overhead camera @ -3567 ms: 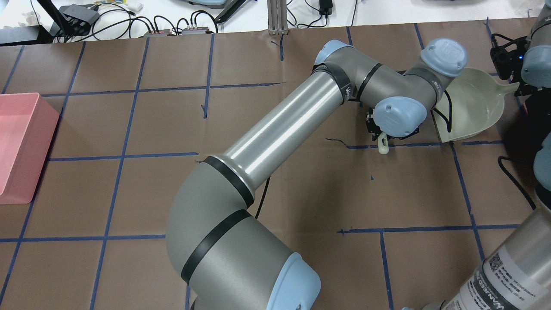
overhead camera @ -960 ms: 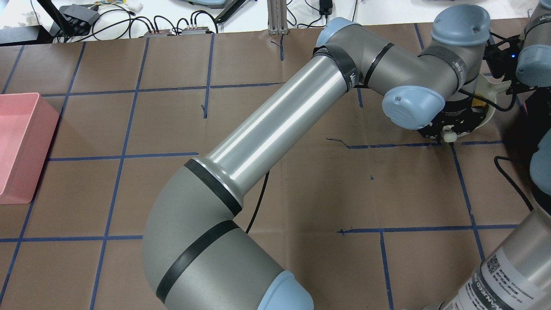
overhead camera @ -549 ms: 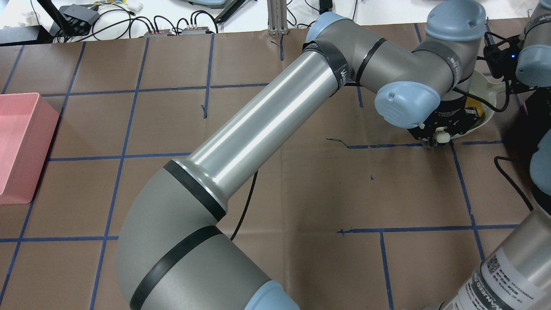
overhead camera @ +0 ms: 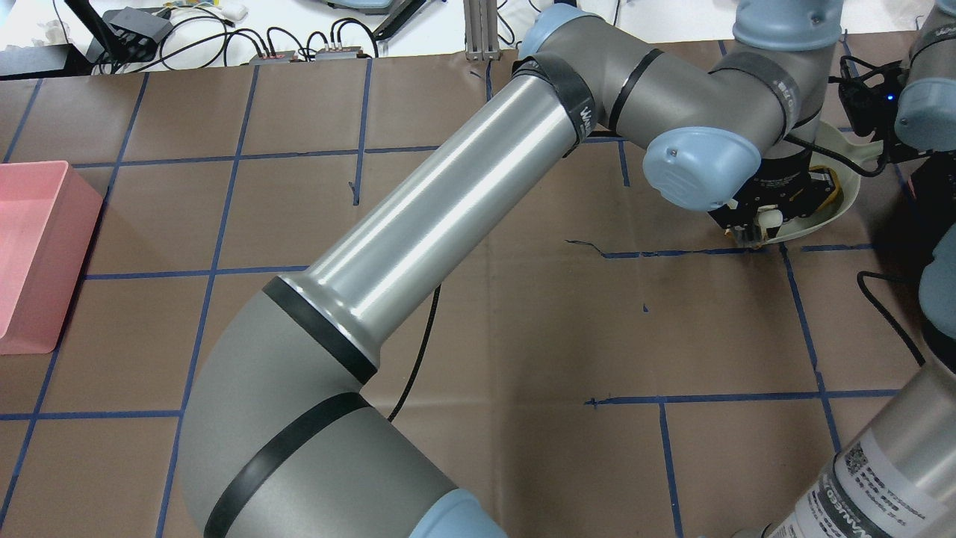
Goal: Sweep and dump trash in nearest bin
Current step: 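Sweep the remaining bread pieces into the dustpan with the brush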
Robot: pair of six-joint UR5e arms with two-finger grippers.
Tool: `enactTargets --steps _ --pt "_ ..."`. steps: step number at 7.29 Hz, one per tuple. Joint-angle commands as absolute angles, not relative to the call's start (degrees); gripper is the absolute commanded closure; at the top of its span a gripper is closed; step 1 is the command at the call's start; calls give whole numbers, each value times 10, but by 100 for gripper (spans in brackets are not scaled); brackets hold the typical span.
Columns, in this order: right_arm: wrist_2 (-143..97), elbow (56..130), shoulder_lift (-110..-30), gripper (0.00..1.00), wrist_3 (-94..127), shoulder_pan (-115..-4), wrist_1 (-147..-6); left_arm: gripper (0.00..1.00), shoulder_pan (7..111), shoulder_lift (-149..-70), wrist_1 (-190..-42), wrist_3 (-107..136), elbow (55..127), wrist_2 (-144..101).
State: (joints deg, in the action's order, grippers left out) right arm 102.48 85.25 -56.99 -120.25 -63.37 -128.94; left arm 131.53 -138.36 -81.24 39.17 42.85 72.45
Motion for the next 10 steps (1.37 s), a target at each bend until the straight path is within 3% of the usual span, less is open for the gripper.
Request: enactTargets --steps 1,7,10 --pt "1025 853 -570 100 -1203 -634 -1289 100 1314 -1383 -748 386 429 732" --pt "1011 854 -569 100 -1203 -634 -1288 100 1314 -1385 -723 315 440 910" --pt "1012 854 -567 100 -1204 -634 -1288 100 1300 -1292 -712 345 586 954"
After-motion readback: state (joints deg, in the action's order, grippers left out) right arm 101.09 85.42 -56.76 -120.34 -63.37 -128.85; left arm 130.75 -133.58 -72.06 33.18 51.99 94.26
